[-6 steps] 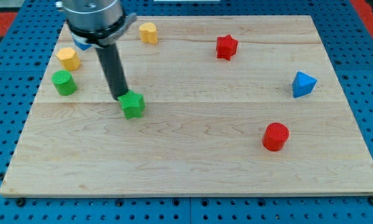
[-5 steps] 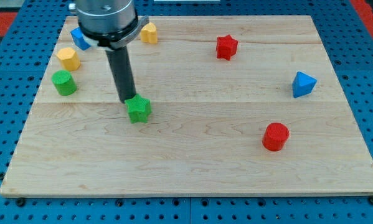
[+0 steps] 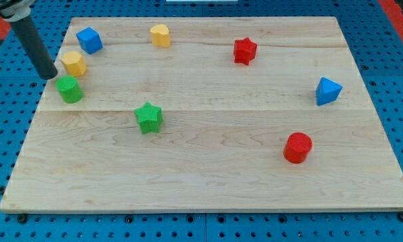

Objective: Move the green circle to the top left of the green star

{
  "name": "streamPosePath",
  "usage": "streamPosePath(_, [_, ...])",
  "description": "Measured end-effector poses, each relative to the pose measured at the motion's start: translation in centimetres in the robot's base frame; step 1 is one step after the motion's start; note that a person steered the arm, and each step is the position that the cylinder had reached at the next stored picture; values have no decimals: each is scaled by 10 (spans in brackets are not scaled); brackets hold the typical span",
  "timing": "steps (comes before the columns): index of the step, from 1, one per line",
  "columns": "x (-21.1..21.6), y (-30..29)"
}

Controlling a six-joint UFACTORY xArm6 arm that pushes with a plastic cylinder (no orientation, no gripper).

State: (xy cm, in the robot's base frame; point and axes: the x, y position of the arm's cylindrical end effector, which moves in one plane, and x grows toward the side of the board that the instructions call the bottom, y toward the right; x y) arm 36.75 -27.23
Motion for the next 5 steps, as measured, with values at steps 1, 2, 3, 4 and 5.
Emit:
streamPosePath(1, [41,22])
streamPosePath(2, [35,-19])
streamPosePath(3, [27,-32])
streamPosePath(4, [-23,-11])
streamPosePath(5, [-47,-20])
